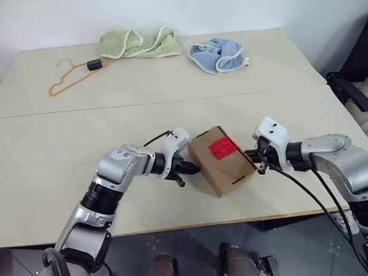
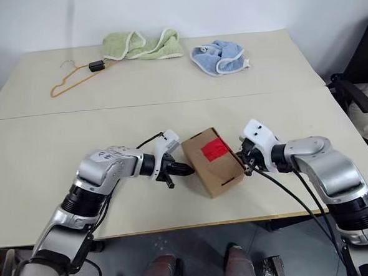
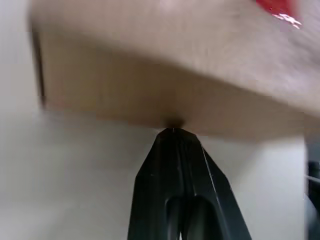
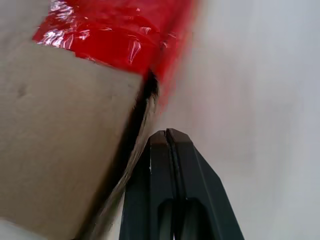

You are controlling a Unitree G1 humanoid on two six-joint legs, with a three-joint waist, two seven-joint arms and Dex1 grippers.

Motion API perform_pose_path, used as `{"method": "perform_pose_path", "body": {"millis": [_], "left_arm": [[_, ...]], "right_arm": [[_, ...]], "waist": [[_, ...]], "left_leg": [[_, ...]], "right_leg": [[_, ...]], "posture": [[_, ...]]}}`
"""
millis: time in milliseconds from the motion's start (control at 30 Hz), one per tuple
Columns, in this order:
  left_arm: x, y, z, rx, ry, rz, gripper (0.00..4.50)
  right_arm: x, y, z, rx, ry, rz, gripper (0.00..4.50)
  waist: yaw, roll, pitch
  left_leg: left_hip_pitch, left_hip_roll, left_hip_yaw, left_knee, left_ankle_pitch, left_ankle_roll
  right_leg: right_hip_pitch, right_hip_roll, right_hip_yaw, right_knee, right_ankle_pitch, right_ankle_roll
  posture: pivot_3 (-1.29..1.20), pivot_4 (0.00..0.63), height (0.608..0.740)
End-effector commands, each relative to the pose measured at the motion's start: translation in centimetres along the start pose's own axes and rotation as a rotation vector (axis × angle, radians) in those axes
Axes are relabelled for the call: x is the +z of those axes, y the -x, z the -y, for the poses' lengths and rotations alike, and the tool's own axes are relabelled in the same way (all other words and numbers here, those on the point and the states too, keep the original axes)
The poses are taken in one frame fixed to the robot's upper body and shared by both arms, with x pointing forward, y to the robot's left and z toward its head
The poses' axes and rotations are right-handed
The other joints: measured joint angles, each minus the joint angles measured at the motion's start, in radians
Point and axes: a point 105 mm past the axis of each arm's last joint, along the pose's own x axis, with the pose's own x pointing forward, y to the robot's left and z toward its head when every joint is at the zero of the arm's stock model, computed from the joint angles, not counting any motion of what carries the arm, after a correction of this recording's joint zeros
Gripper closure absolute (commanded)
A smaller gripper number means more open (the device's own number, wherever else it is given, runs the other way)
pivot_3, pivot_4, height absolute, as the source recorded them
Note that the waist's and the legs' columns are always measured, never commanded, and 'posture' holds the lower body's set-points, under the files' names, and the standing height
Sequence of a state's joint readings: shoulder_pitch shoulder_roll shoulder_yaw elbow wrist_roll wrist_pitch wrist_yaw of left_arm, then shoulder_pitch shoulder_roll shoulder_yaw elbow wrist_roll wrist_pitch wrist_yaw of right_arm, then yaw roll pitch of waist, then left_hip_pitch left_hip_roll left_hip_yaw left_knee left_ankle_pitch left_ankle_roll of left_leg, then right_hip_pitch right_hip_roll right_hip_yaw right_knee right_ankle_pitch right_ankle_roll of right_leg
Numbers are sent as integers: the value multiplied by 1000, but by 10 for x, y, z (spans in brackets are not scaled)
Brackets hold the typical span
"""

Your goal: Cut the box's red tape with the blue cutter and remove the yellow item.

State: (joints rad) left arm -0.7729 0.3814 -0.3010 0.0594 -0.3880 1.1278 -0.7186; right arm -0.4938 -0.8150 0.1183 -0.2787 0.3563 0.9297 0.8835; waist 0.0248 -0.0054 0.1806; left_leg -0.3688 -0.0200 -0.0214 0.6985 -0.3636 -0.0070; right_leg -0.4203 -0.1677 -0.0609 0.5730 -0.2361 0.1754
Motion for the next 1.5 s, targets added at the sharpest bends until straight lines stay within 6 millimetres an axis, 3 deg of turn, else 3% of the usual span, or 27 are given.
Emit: {"method": "perform_pose_path", "body": {"millis": [33,367,733,900,1067,1167,1300,1400,1500], "left_arm": [[16,-4,-4,40,-54,51,4500],[27,-2,-15,80,-68,63,4500],[17,4,-10,56,-74,2,4500],[5,18,-21,99,-86,-41,4500],[-20,52,-53,191,-128,-127,4500],[-19,73,-73,242,-162,-136,4500],[15,88,-88,292,-220,-44,4500],[53,77,-66,175,-252,92,4500],[74,61,-36,36,-266,167,4500]], "right_arm": [[13,1,-12,19,6,52,4472],[3,-13,-12,-13,-48,36,4472],[-4,-10,3,-76,-35,8,4472],[-10,11,18,-165,-5,-41,4472],[-7,53,57,-364,-42,-36,4472],[-1,68,56,-364,-77,-38,3851],[17,76,53,-394,-126,17,2472],[30,72,45,-406,-142,38,1429],[43,62,39,-389,-196,69,376]], "waist": [[0,0,0],[-2,0,0],[-2,0,0],[-2,0,0],[-5,0,0],[-9,1,-1],[-11,1,0],[-6,0,0],[2,0,0]], "left_leg": [[0,0,0,0,0,0],[1,0,0,1,1,-1],[1,0,0,1,1,-1],[1,0,0,1,1,-1],[1,0,1,0,1,-1],[2,1,1,0,1,-1],[2,1,2,1,1,0],[0,1,2,1,1,0],[-2,0,2,1,1,1]], "right_leg": [[0,0,0,0,0,0],[0,0,1,2,2,-1],[0,0,0,2,2,-1],[0,0,1,2,2,-1],[0,0,1,1,2,-1],[0,0,1,2,2,-1],[0,0,1,3,2,-2],[-1,0,1,2,3,-2],[-3,0,1,2,3,-1]], "posture": [[0,150,740],[0,150,740],[0,150,740],[0,150,740],[0,150,740],[0,150,740],[0,150,740],[0,150,740],[0,150,740]]}}
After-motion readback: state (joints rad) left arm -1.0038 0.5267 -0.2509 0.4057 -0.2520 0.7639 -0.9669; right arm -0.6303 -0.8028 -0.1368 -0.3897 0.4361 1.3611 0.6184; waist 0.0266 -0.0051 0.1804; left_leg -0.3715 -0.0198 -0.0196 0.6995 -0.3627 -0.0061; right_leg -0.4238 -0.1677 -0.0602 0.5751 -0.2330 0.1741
